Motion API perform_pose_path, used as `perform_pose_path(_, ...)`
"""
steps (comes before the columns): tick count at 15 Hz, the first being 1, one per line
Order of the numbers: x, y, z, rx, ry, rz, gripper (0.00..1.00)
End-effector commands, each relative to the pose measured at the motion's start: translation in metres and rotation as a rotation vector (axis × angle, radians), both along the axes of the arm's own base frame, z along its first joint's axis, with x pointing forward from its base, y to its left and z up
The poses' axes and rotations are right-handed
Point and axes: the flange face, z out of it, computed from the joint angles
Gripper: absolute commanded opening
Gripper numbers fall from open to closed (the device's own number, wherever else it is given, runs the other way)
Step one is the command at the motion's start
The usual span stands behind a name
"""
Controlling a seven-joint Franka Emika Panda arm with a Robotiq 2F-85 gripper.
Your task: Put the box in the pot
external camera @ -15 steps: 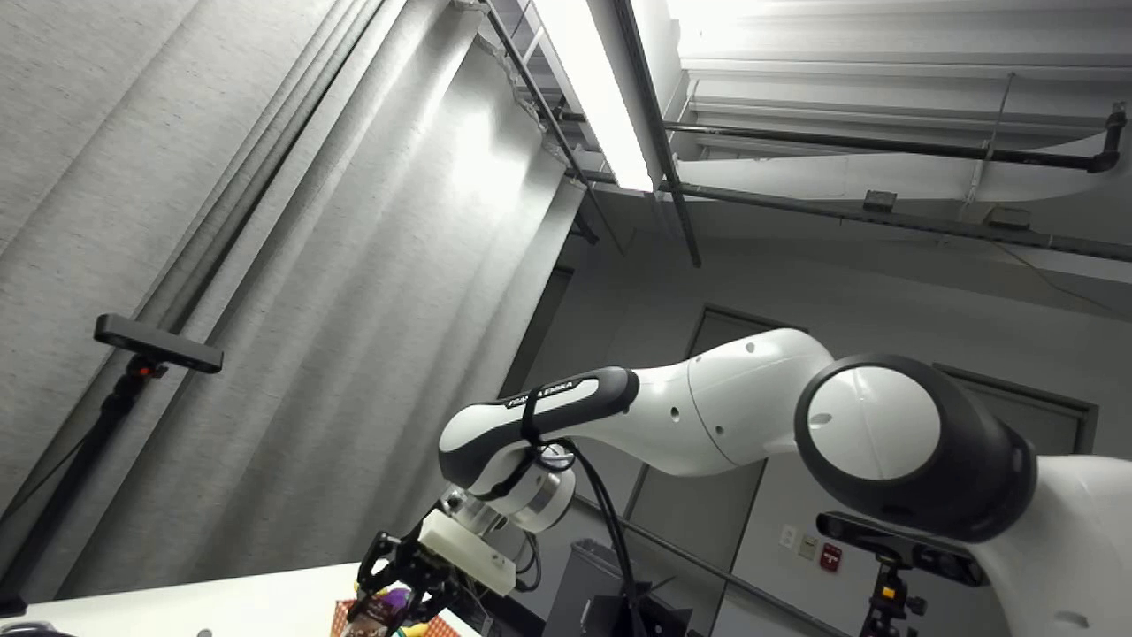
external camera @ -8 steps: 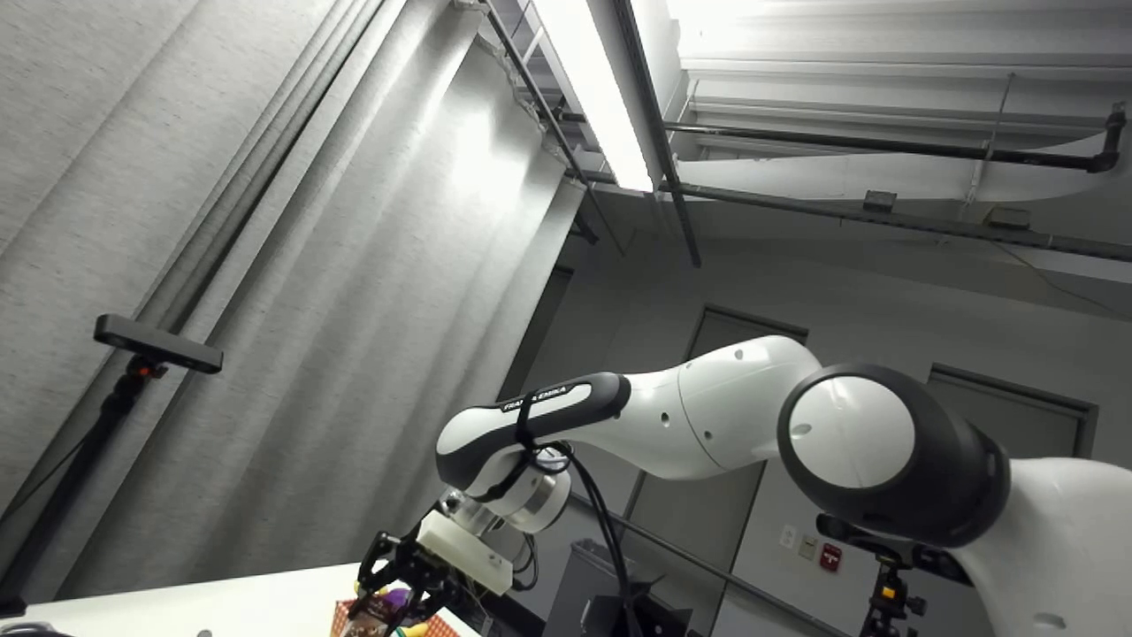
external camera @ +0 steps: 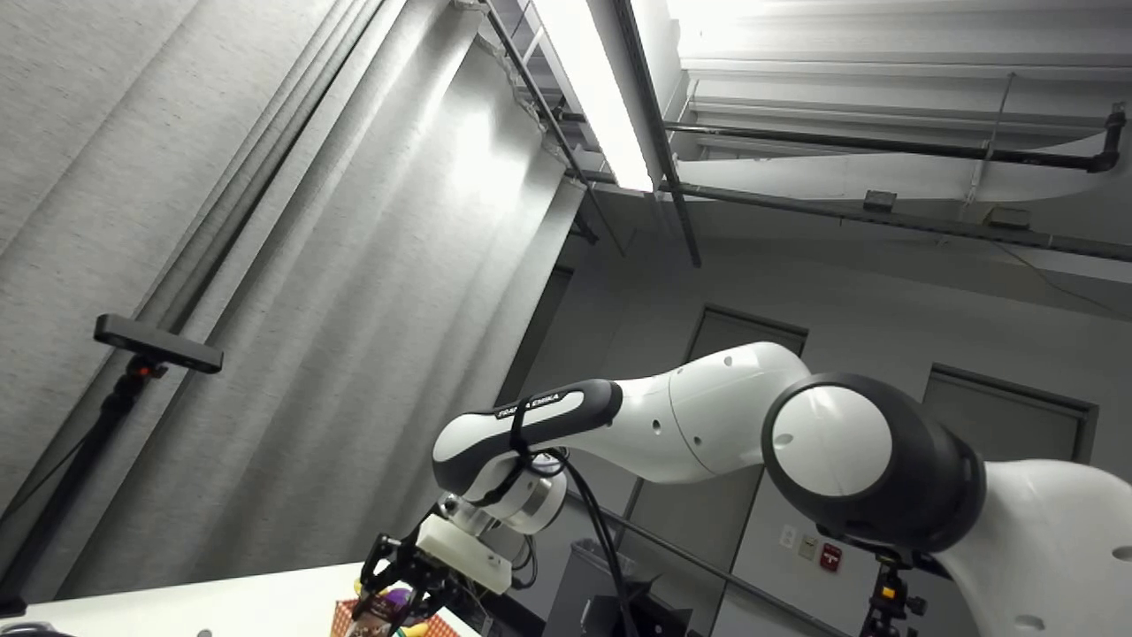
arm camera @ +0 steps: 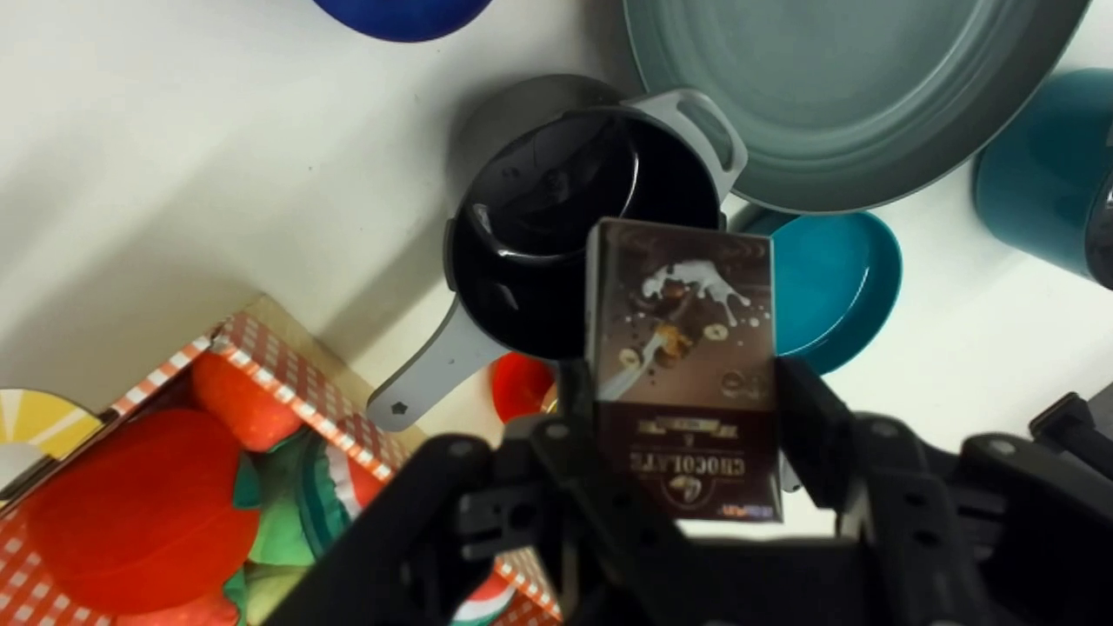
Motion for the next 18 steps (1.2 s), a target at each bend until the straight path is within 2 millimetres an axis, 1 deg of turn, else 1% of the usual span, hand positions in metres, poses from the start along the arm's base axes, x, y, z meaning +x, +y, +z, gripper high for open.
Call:
perform_pose_path(1, 0.0099, -0.006, -0.002, -0.023, 0.001, 0.019, 0.3)
perform_pose_path(4, 0.0119, -0.0054, -0.0046, -0.026, 0.006, 0.026, 0.3)
perform_pose_path(5, 0.0124, -0.0052, -0.0053, -0.025, 0.008, 0.03, 0.74)
perform_pose_path(6, 0.0132, -0.0049, -0.0056, -0.028, 0.009, 0.034, 0.82)
perform_pose_path(9, 0.0144, -0.0043, -0.0067, -0.03, 0.012, 0.039, 1.0)
perform_pose_path(14, 0.0155, -0.0026, -0.0074, -0.027, 0.012, 0.045, 1.0)
perform_pose_path(18, 0.0124, 0.0033, -0.0033, -0.013, 0.013, 0.046, 1.0)
